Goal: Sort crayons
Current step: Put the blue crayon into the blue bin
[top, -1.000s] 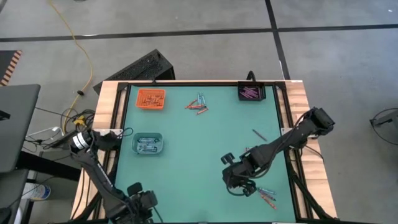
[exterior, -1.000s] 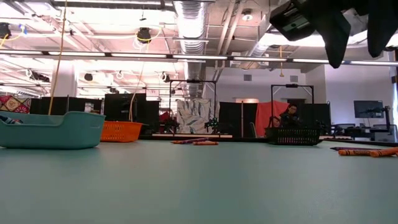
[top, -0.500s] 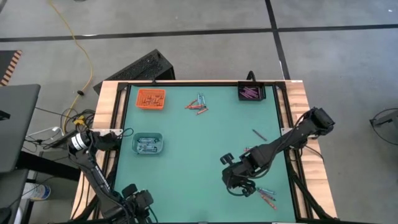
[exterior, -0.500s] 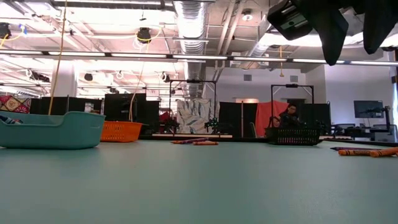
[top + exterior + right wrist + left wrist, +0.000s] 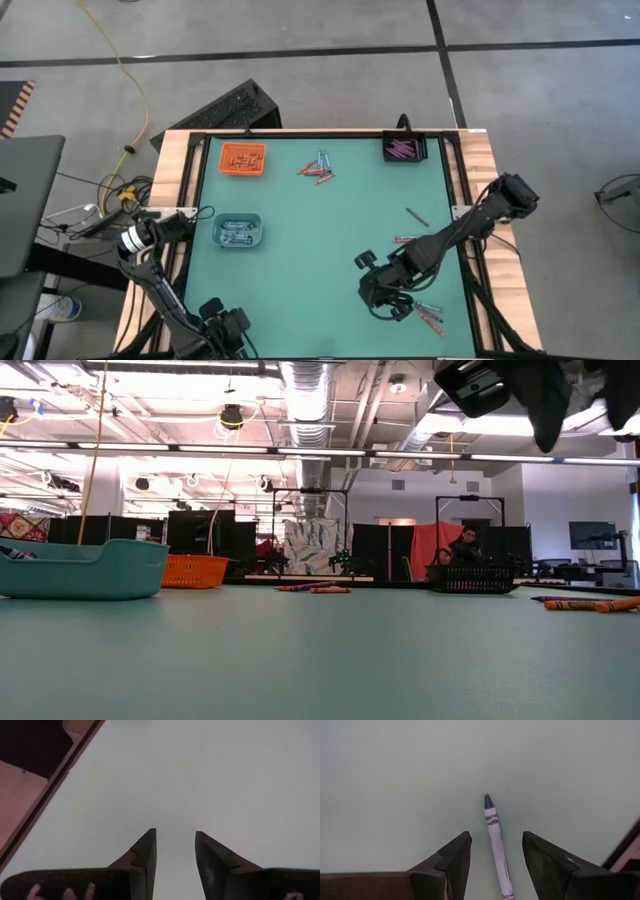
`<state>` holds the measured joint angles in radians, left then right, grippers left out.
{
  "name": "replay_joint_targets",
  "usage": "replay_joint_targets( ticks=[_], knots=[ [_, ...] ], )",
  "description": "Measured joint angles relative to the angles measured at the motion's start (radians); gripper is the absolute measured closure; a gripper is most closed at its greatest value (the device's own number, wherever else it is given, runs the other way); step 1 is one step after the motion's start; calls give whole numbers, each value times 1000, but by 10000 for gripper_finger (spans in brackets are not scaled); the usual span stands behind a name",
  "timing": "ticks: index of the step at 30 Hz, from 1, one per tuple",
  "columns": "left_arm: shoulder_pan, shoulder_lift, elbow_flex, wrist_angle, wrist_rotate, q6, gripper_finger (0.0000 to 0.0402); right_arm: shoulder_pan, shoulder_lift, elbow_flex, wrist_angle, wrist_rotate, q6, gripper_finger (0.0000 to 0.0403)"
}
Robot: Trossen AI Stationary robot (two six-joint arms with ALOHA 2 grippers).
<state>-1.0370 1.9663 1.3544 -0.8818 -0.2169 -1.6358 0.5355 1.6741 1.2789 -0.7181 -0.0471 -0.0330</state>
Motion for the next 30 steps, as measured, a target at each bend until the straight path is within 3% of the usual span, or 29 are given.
replay_joint_targets(
  ticks=[4,14,17,23,30],
  knots=[
    [0,0,-1,-2,-9,-21,233,11,0,0,5,0,2,275],
    [13,70,3,0,104,-26,238,24,0,0,38,2,19,275],
    [13,69,1,-8,64,-46,268,30,0,0,45,3,19,275],
    [17,69,0,-10,64,-12,381,34,0,1,50,3,19,275],
    [38,70,7,-31,68,48,397,34,0,1,61,3,26,275]
  ],
)
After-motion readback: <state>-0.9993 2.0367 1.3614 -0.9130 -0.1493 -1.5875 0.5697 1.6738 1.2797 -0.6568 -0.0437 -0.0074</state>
